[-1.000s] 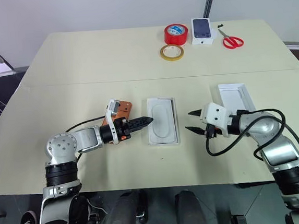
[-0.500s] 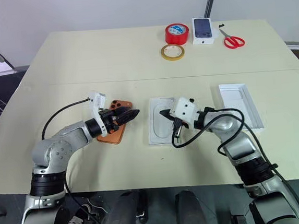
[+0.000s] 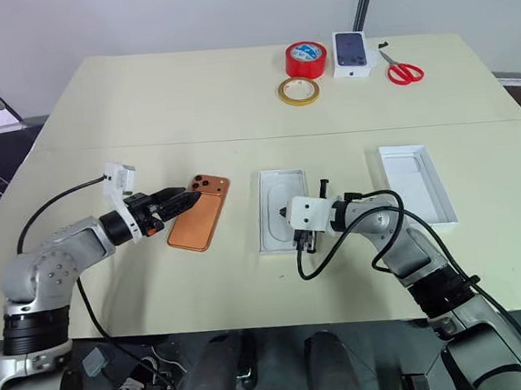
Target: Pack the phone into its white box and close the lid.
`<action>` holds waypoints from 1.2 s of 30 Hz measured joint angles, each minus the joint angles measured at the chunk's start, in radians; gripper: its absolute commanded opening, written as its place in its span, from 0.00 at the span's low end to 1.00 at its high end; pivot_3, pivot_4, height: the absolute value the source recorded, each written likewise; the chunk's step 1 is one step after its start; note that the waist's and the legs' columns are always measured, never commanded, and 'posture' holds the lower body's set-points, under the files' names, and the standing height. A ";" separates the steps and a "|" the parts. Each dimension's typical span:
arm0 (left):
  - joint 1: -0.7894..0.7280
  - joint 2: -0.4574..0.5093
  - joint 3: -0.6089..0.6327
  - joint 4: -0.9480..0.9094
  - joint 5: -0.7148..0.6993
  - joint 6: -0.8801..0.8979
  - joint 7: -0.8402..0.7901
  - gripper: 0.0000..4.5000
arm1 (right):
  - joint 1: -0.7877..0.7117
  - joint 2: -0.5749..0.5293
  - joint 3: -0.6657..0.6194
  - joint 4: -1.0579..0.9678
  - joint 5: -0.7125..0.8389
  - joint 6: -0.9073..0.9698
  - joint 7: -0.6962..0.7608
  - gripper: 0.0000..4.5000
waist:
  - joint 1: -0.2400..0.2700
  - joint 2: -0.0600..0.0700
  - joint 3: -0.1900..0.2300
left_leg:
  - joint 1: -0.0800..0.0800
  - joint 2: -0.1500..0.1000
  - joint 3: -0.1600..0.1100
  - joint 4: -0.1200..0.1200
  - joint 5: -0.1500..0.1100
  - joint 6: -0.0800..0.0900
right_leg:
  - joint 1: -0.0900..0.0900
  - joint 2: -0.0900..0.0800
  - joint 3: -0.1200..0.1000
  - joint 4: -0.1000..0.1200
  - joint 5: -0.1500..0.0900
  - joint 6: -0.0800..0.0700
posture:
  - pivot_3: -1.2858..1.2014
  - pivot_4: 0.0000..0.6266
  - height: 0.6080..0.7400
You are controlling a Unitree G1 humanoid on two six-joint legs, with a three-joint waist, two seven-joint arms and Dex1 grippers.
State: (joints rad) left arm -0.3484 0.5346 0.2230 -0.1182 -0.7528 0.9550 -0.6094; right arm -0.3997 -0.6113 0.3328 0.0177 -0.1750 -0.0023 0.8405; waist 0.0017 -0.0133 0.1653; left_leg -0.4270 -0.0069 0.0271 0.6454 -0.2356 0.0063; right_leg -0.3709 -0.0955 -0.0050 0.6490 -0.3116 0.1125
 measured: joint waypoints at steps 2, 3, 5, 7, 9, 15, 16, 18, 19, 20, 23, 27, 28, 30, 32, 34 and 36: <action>-0.003 0.023 0.014 0.022 -0.012 0.023 -0.001 0.74 | -0.010 0.002 0.005 0.008 -0.009 -0.005 0.002 0.00 | -0.002 0.000 0.000 | 0.000 0.000 0.000 0.000 0.000 0.000 | 0.000 0.000 0.000 0.000 0.000 0.000 | 0.52 0.24 0.91; -0.005 0.031 0.025 0.032 -0.021 0.036 -0.002 0.74 | -0.012 0.006 0.005 0.009 -0.008 -0.004 0.003 0.00 | -0.002 0.000 0.000 | 0.000 0.000 0.000 0.000 0.000 0.000 | 0.000 0.000 0.000 0.000 0.000 0.000 | 0.52 0.24 0.91; -0.012 0.047 0.037 0.050 -0.022 0.038 -0.003 0.74 | -0.012 0.032 0.000 0.009 0.005 0.013 0.005 0.00 | -0.006 0.000 0.000 | 0.000 0.000 0.000 0.000 0.000 0.000 | 0.000 0.000 0.000 0.000 0.000 0.000 | 0.52 0.24 0.91; -0.030 0.055 0.040 0.077 -0.022 0.038 -0.010 0.74 | -0.012 0.066 -0.001 0.009 0.032 0.038 0.012 0.00 | -0.010 0.000 0.000 | 0.000 0.000 0.000 -0.001 0.000 0.000 | 0.000 0.000 0.000 0.000 0.000 0.000 | 0.52 0.24 0.91; -0.050 0.062 0.040 0.113 -0.022 0.038 -0.018 0.74 | -0.012 0.089 -0.001 0.008 0.047 0.060 0.012 0.00 | -0.013 0.000 0.000 | 0.000 0.000 0.000 -0.001 0.000 0.000 | -0.001 0.000 0.000 0.000 0.000 0.000 | 0.52 0.24 0.91; -0.117 0.130 0.111 0.269 -0.091 0.191 -0.042 0.74 | -0.089 0.126 -0.057 0.022 0.073 0.123 -0.033 0.00 | -0.021 0.000 0.002 | -0.001 0.000 0.000 -0.002 0.001 -0.001 | -0.003 0.001 0.000 0.002 0.000 0.000 | 0.52 0.24 0.91; -0.128 0.151 0.110 0.291 -0.095 0.226 -0.057 0.74 | -0.115 0.147 -0.071 0.020 0.087 0.144 -0.039 0.00 | -0.023 0.000 0.002 | 0.000 0.000 0.000 -0.003 0.001 -0.002 | -0.003 0.001 0.000 0.002 0.000 0.000 | 0.52 0.24 0.91; -0.139 0.186 0.106 0.334 -0.110 0.277 -0.118 0.74 | -0.160 0.190 -0.077 0.002 0.117 0.189 -0.040 0.00 | -0.023 0.000 0.002 | 0.000 0.000 0.000 -0.004 0.002 -0.004 | -0.004 0.001 0.000 0.002 0.000 0.000 | 0.52 0.24 0.91; -0.145 0.194 0.104 0.360 -0.111 0.289 -0.147 0.74 | -0.172 0.213 -0.073 -0.017 0.128 0.207 -0.037 0.00 | -0.022 0.000 0.002 | 0.000 0.000 0.000 -0.005 0.003 -0.005 | -0.004 0.001 0.000 0.002 0.000 0.000 | 0.52 0.24 0.91; -0.151 0.195 0.104 0.377 -0.111 0.298 -0.163 0.74 | -0.176 0.225 -0.066 -0.025 0.135 0.217 -0.035 0.00 | -0.019 0.000 0.002 | -0.001 0.000 0.000 -0.005 0.003 -0.005 | -0.004 0.001 0.000 0.001 0.000 0.000 | 0.52 0.24 0.91; -0.179 0.226 0.035 0.441 -0.081 0.300 -0.226 0.74 | -0.206 0.276 0.002 -0.009 0.112 0.257 -0.030 0.00 | -0.016 -0.001 0.002 | 0.000 0.000 0.000 -0.004 0.002 -0.003 | -0.004 0.001 -0.001 0.002 0.000 0.000 | 0.52 0.24 0.91; -0.209 0.229 -0.114 0.497 0.054 0.162 -0.296 0.74 | -0.272 0.348 0.146 0.087 0.041 0.341 -0.017 0.00 | -0.018 -0.001 0.002 | -0.001 0.000 0.000 -0.004 0.003 -0.004 | -0.005 0.001 0.000 0.003 0.000 0.000 | 0.52 0.24 0.91; -0.214 0.228 -0.134 0.499 0.072 0.128 -0.314 0.74 | -0.281 0.355 0.165 0.118 0.026 0.353 -0.018 0.00 | -0.016 -0.001 0.002 | -0.001 0.000 0.000 -0.004 0.004 -0.007 | -0.005 0.000 -0.001 0.003 0.000 0.000 | 0.52 0.24 0.91; -0.234 0.225 -0.158 0.522 0.100 0.100 -0.346 0.74 | -0.296 0.376 0.182 0.195 0.000 0.364 -0.028 0.00 | -0.014 -0.001 0.002 | -0.001 -0.001 0.000 -0.004 0.004 -0.006 | -0.008 0.000 -0.001 0.003 0.000 0.000 | 0.52 0.24 0.91; -0.249 0.224 -0.170 0.539 0.115 0.105 -0.370 0.74 | -0.319 0.389 0.191 0.225 -0.015 0.361 -0.034 0.00 | -0.019 -0.001 0.001 | 0.000 -0.001 0.000 -0.004 0.002 -0.004 | -0.009 0.000 0.000 0.004 0.000 0.000 | 0.52 0.24 0.91; -0.255 0.220 -0.192 0.540 0.133 0.099 -0.397 0.74 | -0.336 0.395 0.204 0.237 -0.034 0.359 -0.033 0.00 | -0.020 0.000 0.001 | 0.000 -0.001 0.000 -0.004 0.002 -0.003 | -0.009 0.000 0.000 0.005 0.000 0.000 | 0.52 0.24 0.91; -0.255 0.217 -0.205 0.540 0.152 0.082 -0.422 0.74 | -0.337 0.394 0.203 0.237 -0.038 0.359 -0.026 0.00 | -0.019 0.000 0.000 | 0.000 -0.001 0.000 -0.005 0.002 -0.003 | -0.009 0.000 0.000 0.005 0.000 0.000 | 0.52 0.24 0.91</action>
State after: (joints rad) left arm -0.6030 0.7512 0.0178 0.4219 -0.6012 1.0368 -1.0311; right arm -0.7363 -0.2171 0.5353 0.2548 -0.2129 0.3567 0.8144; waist -0.0177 -0.0135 0.1658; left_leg -0.4271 -0.0077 0.0271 0.6409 -0.2335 0.0028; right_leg -0.3802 -0.0955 -0.0052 0.6539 -0.3115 0.1125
